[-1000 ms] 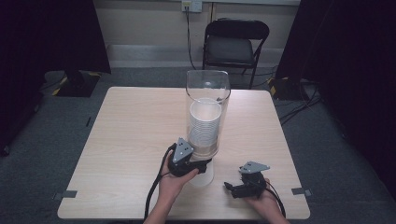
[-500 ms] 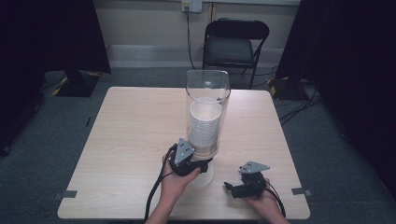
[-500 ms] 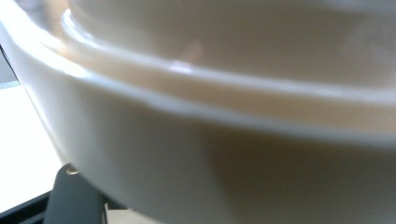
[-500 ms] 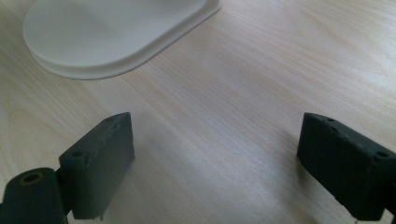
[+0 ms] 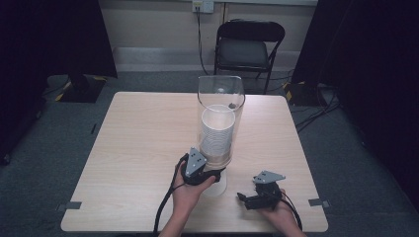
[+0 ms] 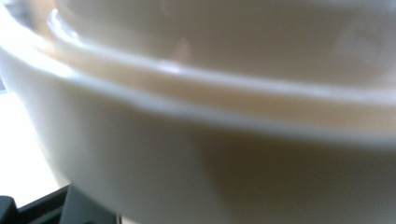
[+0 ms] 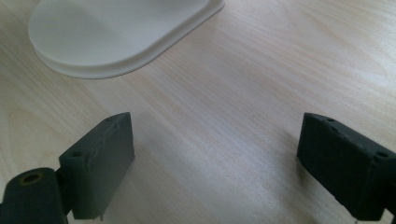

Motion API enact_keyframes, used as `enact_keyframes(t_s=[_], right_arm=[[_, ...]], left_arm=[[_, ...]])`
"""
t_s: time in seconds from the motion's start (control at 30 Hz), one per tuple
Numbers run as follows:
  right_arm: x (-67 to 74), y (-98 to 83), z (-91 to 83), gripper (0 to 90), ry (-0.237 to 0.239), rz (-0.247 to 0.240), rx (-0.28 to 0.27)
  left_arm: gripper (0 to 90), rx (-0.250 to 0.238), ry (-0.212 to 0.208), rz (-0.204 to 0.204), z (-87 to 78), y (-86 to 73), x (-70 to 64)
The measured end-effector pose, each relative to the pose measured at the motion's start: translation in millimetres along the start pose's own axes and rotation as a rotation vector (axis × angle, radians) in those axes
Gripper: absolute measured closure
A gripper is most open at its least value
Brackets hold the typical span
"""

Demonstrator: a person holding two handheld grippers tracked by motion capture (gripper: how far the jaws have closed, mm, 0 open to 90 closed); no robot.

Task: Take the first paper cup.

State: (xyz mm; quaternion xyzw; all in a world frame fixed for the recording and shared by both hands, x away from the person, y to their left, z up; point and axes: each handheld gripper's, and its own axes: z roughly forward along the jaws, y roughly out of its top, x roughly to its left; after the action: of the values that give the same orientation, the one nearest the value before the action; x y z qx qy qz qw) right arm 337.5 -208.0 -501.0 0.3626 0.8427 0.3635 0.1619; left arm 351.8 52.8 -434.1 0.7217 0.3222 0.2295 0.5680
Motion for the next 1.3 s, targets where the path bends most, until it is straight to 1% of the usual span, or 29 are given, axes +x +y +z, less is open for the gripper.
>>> enact_keyframes(t_s=[0.03, 0.07, 0.1, 0.17, 0.2, 0.27, 0.3, 0.37, 0.4, 0.47, 0.5, 0.53, 0.57, 0.6, 0.63, 0.67, 0.7, 0.73, 0.77, 0.83, 0.87, 0.93, 0.97, 1.0, 1.03, 1.13, 1.2, 1.23, 1.3], right_arm=[[0.0, 0.0, 0.0, 10.4, 0.000, 0.000, 0.001], [-0.1, 0.0, 0.0, 10.4, 0.001, 0.000, 0.001], [-0.1, 0.0, 0.0, 10.4, 0.001, 0.000, 0.001], [-0.3, 0.1, 0.1, 10.4, 0.003, -0.002, -0.001], [-0.1, 0.1, 0.1, 10.2, 0.004, 0.000, 0.001], [0.0, 0.2, -0.3, 10.2, 0.001, 0.005, 0.005], [-0.1, 0.2, -0.3, 10.1, 0.002, 0.004, 0.005], [-0.7, 0.4, 0.2, 10.1, 0.006, -0.005, 0.001], [-0.3, 0.4, -0.1, 10.1, 0.002, 0.001, 0.006], [-0.4, 0.5, 0.0, 10.1, 0.003, 0.000, 0.005], [-0.5, 0.5, 0.1, 10.1, 0.004, -0.001, 0.005], [-0.6, 0.5, 0.1, 10.0, 0.004, -0.001, 0.005], [-0.5, 0.5, 0.1, 10.0, 0.004, -0.001, 0.005], [-0.6, 0.5, 0.2, 10.1, 0.004, -0.001, 0.005], [-0.5, 0.5, 0.1, 10.0, 0.004, -0.001, 0.005], [-0.5, 0.5, 0.1, 10.0, 0.004, -0.001, 0.005], [-0.5, 0.5, 0.1, 10.0, 0.004, -0.001, 0.005], [-0.5, 0.6, 0.1, 10.1, 0.004, -0.001, 0.006], [-0.5, 0.5, 0.1, 10.0, 0.004, -0.001, 0.006], [-0.5, 0.5, 0.0, 10.0, 0.004, -0.001, 0.006], [-0.5, 0.5, 0.1, 10.1, 0.004, -0.001, 0.006], [-0.5, 0.5, 0.1, 10.0, 0.004, -0.001, 0.005], [-0.5, 0.5, 0.1, 10.0, 0.004, -0.001, 0.006], [-0.5, 0.5, 0.1, 10.0, 0.004, -0.001, 0.005], [-0.5, 0.5, 0.1, 10.0, 0.004, -0.001, 0.006], [-0.5, 0.5, 0.1, 10.0, 0.004, -0.001, 0.006], [-0.5, 0.5, 0.1, 10.1, 0.004, 0.000, 0.005], [-0.5, 0.5, 0.1, 10.0, 0.004, 0.000, 0.005], [-0.5, 0.5, 0.1, 10.0, 0.004, -0.001, 0.005]], left_arm=[[34.4, 0.009, -0.002, -0.012, 0.4, -0.5, 0.4], [34.4, 0.033, 0.001, -0.018, 0.8, -3.5, 1.1], [34.7, 0.033, 0.001, -0.018, 0.8, -3.5, 1.1], [36.6, 0.091, -0.015, -0.045, 2.3, -17.8, 2.4], [36.5, 0.077, -0.019, -0.063, 2.0, -25.4, 2.2], [35.9, 0.075, -0.021, -0.069, 1.6, -24.8, 0.7], [35.6, 0.069, -0.032, -0.080, 2.5, -24.8, 1.7], [34.2, 0.064, -0.039, -0.075, 2.6, -25.5, 3.0], [33.6, 0.054, -0.054, -0.077, 3.1, -25.6, 3.4], [31.4, 0.054, -0.053, -0.072, 2.2, -25.1, 4.3], [27.8, 0.025, -0.038, -0.085, -0.5, -22.6, 3.1], [25.9, 0.020, -0.026, -0.075, -2.3, -20.3, 3.2], [25.0, 0.006, -0.026, -0.078, -3.3, -18.0, 2.8], [23.5, 0.002, -0.038, -0.073, -4.3, -15.6, 3.5], [23.1, 0.011, -0.045, -0.072, -4.8, -13.3, 3.1], [22.4, 0.007, -0.044, -0.073, -5.2, -11.3, 2.1], [22.2, 0.010, -0.050, -0.060, -5.5, -8.9, 2.2], [21.1, 0.020, -0.050, -0.062, -5.4, -6.8, 2.1], [20.2, 0.012, -0.048, -0.064, -5.4, -5.0, 2.3], [19.9, 0.020, -0.051, -0.071, -4.7, -1.0, 2.3], [19.9, 0.026, -0.046, -0.059, -4.2, 0.9, 3.1], [19.5, 0.029, -0.050, -0.065, -2.4, 3.3, 3.2], [19.5, 0.037, -0.047, -0.056, -2.2, 4.9, 3.1], [19.0, 0.030, -0.055, -0.059, -1.7, 5.4, 3.3], [19.5, 0.026, -0.055, -0.069, -1.2, 5.2, 3.9], [24.4, 0.041, -0.048, -0.061, -1.7, 4.6, 5.7], [24.1, 0.047, -0.057, -0.066, -1.4, 3.8, 6.0], [26.9, 0.047, -0.057, -0.053, -1.1, 2.8, 6.4], [28.7, 0.042, -0.062, -0.052, -0.7, 2.2, 6.9]])
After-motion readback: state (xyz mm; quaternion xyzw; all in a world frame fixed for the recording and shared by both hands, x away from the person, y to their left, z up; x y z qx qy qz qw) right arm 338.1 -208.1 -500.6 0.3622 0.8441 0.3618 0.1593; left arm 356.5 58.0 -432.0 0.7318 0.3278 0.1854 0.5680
